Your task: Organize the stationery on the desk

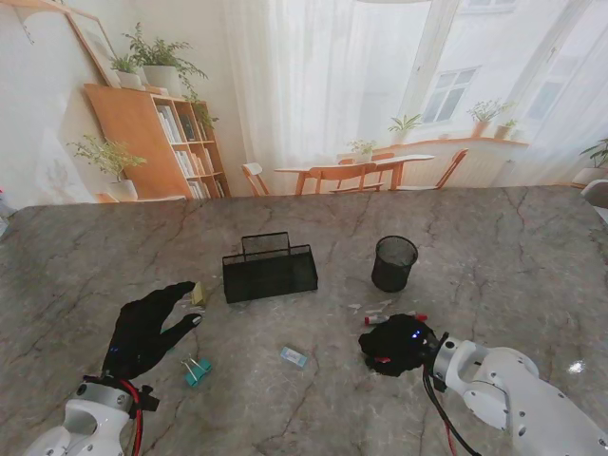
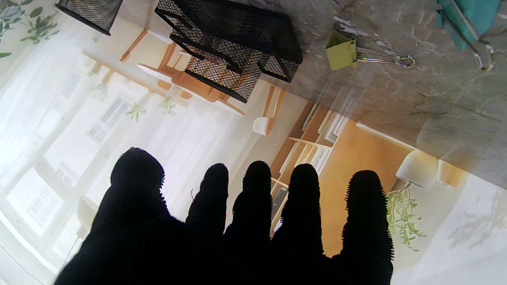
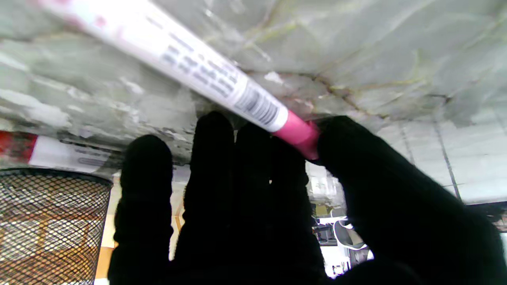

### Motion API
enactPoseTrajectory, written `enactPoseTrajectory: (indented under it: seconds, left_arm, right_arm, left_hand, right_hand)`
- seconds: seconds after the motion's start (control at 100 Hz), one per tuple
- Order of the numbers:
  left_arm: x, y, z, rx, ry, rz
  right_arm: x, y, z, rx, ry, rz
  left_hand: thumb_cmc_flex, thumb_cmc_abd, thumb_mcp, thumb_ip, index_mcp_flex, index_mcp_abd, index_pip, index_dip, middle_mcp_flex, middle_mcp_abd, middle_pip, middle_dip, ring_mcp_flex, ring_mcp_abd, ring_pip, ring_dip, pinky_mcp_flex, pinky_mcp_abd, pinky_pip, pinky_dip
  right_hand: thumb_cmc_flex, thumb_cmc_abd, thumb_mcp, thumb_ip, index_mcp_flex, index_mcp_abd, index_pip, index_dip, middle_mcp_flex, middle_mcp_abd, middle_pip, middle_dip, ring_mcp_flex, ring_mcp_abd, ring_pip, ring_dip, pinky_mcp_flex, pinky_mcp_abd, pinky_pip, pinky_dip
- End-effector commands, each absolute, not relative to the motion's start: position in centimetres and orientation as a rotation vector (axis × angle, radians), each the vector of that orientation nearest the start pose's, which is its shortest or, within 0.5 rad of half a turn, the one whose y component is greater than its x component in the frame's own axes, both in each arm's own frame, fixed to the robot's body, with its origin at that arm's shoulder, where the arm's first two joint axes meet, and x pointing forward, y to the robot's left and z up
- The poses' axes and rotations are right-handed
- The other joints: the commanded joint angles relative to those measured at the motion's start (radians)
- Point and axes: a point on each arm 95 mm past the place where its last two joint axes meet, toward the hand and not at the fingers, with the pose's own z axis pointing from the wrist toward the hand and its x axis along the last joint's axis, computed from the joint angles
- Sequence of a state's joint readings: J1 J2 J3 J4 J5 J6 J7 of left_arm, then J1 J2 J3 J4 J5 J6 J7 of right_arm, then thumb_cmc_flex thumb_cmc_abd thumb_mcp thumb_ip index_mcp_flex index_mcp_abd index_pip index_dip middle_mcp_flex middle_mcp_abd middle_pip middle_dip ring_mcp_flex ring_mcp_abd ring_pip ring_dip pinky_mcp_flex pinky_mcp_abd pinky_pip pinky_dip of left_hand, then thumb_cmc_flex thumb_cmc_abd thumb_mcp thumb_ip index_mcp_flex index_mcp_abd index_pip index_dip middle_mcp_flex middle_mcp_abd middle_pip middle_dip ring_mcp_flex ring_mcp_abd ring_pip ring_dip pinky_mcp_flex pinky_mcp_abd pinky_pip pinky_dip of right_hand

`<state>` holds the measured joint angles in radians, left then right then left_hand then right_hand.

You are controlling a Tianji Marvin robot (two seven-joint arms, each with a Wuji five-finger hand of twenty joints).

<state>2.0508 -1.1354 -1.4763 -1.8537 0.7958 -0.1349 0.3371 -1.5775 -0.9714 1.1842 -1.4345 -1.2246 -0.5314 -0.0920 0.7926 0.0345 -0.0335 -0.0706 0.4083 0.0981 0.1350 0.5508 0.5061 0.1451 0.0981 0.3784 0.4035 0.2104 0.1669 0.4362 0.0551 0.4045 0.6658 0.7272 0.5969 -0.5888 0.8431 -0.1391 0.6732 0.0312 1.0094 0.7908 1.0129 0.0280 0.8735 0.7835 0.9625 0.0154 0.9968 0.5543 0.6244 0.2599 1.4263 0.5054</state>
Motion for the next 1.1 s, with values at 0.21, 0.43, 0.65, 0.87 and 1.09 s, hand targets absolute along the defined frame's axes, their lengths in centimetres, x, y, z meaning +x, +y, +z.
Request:
enactPoseTrajectory:
  seconds: [0.21,0.43,0.65,0.87,1.09]
  left_arm:
    - [28.1,4.4,-32.5,-1.394,1.056,-1.733]
    - [28.2,4.4,-32.5,-1.397,1.06,-1.735]
    - [28.1,4.4,-32.5,-1.394,1.056,-1.736]
    - [28.1,4.4,-32.5,-1.392,1.048,-1.737]
    - [28.1,4.3,-32.5,-1.399,1.042,-1.738]
  right_arm:
    - [33.5,-4.7,-43.6,0.923,2.25,1.356]
    - [33.6,-4.7,-43.6,0.978,2.235,1.351]
    - [34.0,-4.6,-43.5,0.987,2.187,1.404]
    - [34.4,-4.3,-43.1,0.959,2.107,1.49]
    - [34.4,-4.1,-42.3,0.99,1.99,1.55]
  left_hand:
    - [0.01,0.033,-0.01,0.023,0.018,-0.006,0.005,0.007,0.009,-0.013,0.003,0.01,0.025,-0.008,0.008,0.012,-0.003,-0.007,0.029,0.032]
    - [0.011,0.032,-0.01,0.023,0.019,-0.007,0.005,0.007,0.01,-0.013,0.003,0.01,0.026,-0.009,0.009,0.013,-0.004,-0.006,0.031,0.032]
    - [0.016,0.034,-0.009,0.023,0.018,-0.006,0.005,0.007,0.009,-0.012,0.003,0.011,0.027,-0.009,0.01,0.014,-0.002,-0.007,0.033,0.032]
    - [0.019,0.037,-0.01,0.022,0.015,-0.006,0.004,0.007,0.01,-0.013,0.003,0.011,0.028,-0.011,0.011,0.015,-0.001,-0.008,0.035,0.031]
    - [0.024,0.041,-0.01,0.022,0.016,-0.006,0.004,0.007,0.009,-0.012,0.003,0.012,0.031,-0.01,0.013,0.017,0.0,-0.009,0.037,0.031]
  right_hand:
    - [0.099,-0.154,0.063,0.004,0.135,-0.107,-0.057,-0.259,0.078,-0.005,-0.064,-0.063,0.072,-0.036,-0.014,-0.034,0.083,-0.024,0.034,-0.069]
    - [0.05,-0.146,0.072,0.018,0.122,-0.127,0.002,-0.149,0.07,-0.03,0.016,0.018,0.082,-0.047,0.025,-0.01,0.101,-0.021,0.048,-0.076]
    - [0.023,-0.246,0.216,0.034,0.187,-0.208,0.063,-0.11,0.147,-0.065,0.045,0.017,0.173,-0.094,0.046,-0.001,0.238,-0.058,0.028,-0.103]
    - [-0.056,-0.45,0.499,-0.036,0.26,-0.343,0.105,-0.055,0.212,-0.145,0.053,0.038,0.236,-0.139,0.039,-0.028,0.343,-0.098,-0.025,-0.081]
    - [-0.087,-0.501,0.632,-0.065,0.251,-0.381,0.157,-0.008,0.236,-0.166,0.041,-0.002,0.277,-0.136,0.005,-0.047,0.402,-0.108,-0.059,-0.077]
